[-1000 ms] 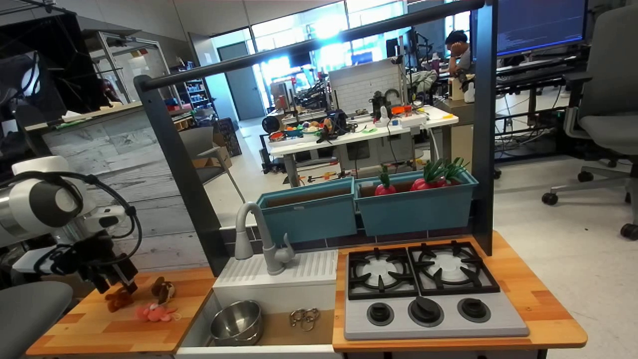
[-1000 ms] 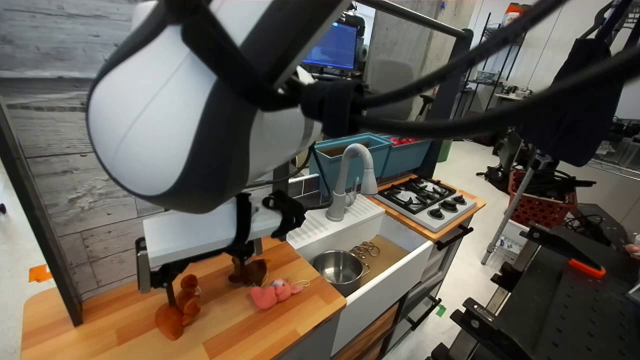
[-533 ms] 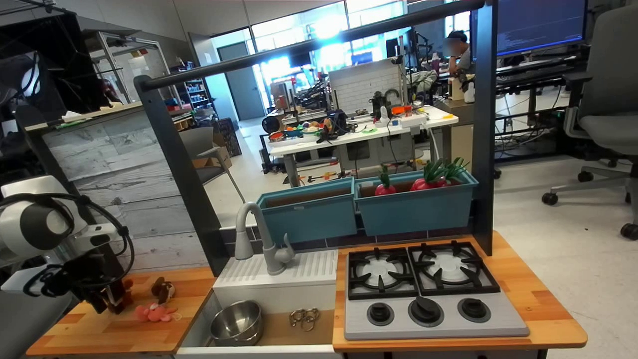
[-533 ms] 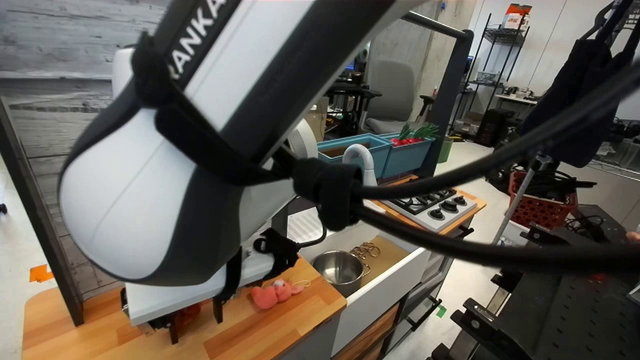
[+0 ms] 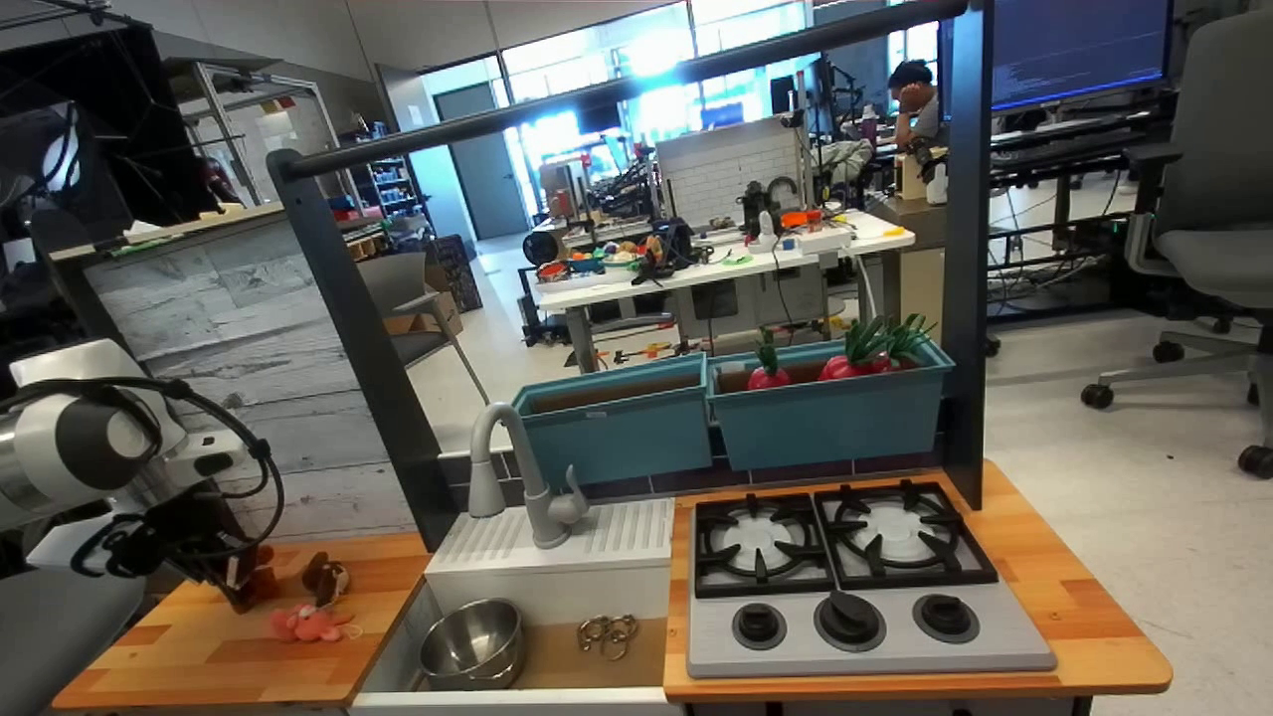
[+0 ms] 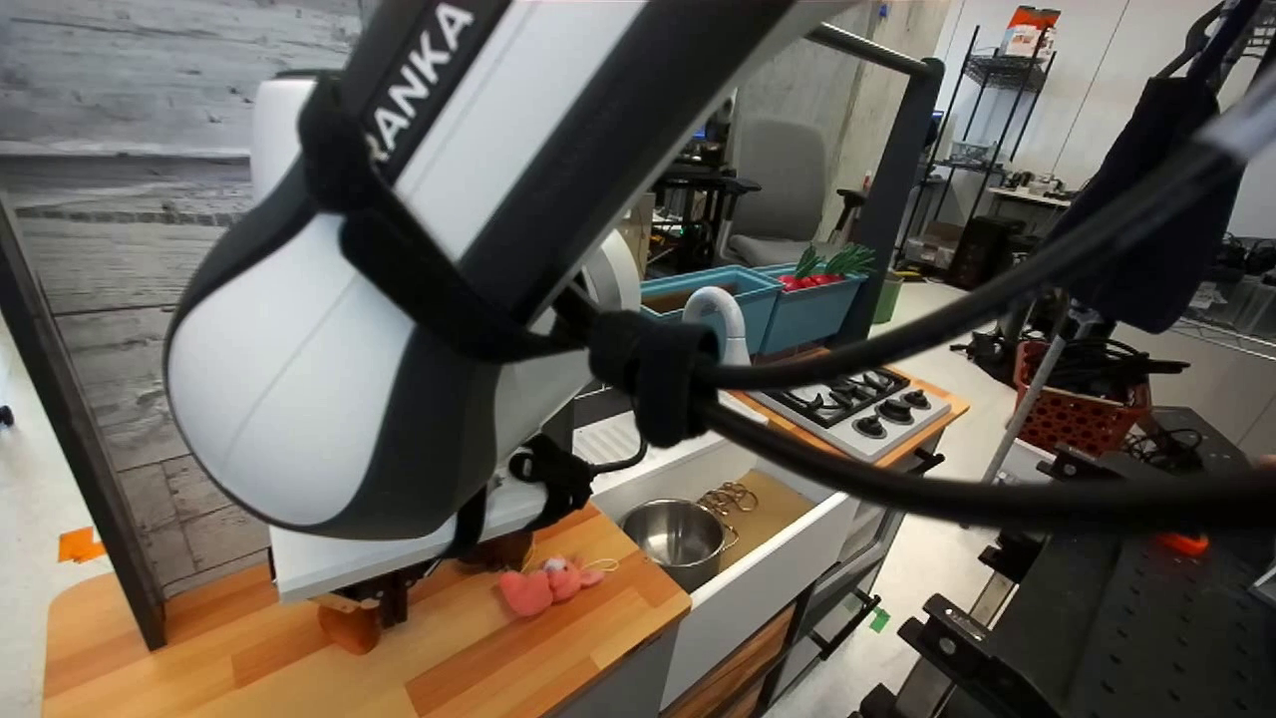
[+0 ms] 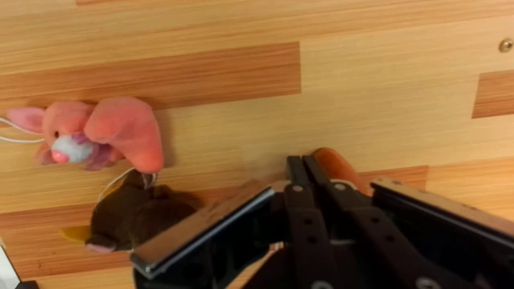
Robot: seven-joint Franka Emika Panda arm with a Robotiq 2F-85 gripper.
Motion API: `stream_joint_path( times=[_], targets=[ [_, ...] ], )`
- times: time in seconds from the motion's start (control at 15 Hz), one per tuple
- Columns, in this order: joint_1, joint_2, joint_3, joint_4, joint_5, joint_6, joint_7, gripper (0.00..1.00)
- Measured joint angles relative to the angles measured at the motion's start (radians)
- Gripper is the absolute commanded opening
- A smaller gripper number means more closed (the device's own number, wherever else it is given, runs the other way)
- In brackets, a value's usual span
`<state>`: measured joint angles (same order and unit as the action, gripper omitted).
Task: Pick up all the toys and put them in the pot, that is in the sink
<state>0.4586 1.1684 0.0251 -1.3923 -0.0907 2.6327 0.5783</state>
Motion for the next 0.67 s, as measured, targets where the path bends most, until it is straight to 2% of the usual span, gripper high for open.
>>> stream_joint_path(
  times=[0.33, 0.47, 0.67],
  targets=[
    [0.020, -0.030, -0.022, -0.038, -0.001, 0.028, 0.000, 0.01],
    [0.051, -0.094, -0.056, -0.112, -0.004, 0.065, 0.000, 0.01],
    [0.110, -0.223, -0.140, -0.246, -0.005, 0.076, 0.028, 0.01]
  ],
)
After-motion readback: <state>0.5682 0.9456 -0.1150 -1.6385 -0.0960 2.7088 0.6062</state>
